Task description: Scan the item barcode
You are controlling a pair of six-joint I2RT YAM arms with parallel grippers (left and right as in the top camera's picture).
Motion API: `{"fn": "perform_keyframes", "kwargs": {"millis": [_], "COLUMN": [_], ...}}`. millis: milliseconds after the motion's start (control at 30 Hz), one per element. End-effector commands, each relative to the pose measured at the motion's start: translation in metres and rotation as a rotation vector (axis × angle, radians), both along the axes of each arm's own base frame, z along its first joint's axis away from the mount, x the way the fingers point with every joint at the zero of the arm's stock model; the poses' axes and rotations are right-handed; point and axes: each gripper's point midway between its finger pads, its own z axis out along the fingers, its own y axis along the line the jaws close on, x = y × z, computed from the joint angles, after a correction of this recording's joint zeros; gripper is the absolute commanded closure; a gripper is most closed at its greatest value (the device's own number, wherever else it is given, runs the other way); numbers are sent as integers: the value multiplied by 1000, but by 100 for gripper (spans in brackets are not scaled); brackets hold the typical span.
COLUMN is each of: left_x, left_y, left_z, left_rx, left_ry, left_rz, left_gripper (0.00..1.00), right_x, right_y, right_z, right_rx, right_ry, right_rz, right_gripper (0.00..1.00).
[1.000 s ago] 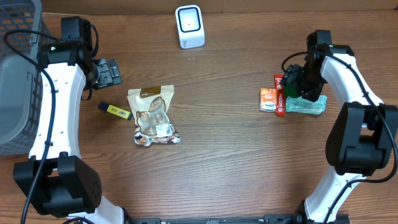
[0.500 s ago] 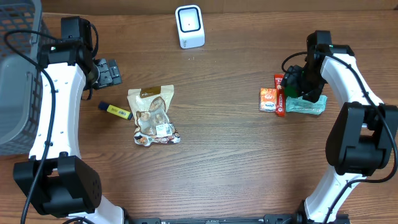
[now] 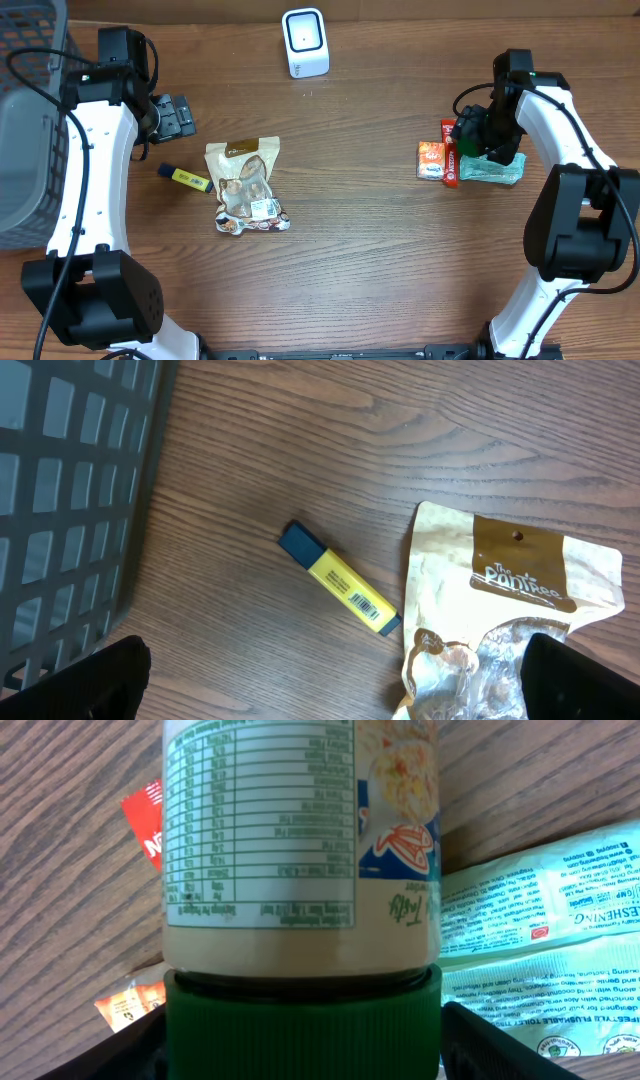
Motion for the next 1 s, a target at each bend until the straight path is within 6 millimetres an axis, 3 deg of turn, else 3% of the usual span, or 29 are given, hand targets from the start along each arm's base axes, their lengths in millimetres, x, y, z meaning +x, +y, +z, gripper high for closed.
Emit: {"fn": "perform_keyframes", "kwargs": {"millis": [0, 200, 467, 700, 833, 967], "left_x": [-1, -1, -1, -1, -1, -1], "left_y": [-1, -1, -1, -1, -1, -1], "left_z": [5, 5, 5, 5, 5, 5], "left_rx": [12, 12, 12, 12, 12, 12], "left_ry": [-11, -12, -12, -11, -11, -11], "left_rz": [-12, -12, -12, -12, -12, -12], "left_gripper": [0, 0, 0, 0, 0, 0], "right_x": [0, -1, -3, 9, 4, 2], "right_y": [-2, -1, 3, 2, 2, 3], "right_z": [9, 2, 5, 46, 68, 76], "right_rx": [-13, -13, 10, 14, 17, 21], "right_ry": [-23, -26, -18, -46, -23, -18], "right_rz": [-4, -4, 2, 8, 7, 8], "right_gripper": [21, 21, 34, 36, 35, 35]}}
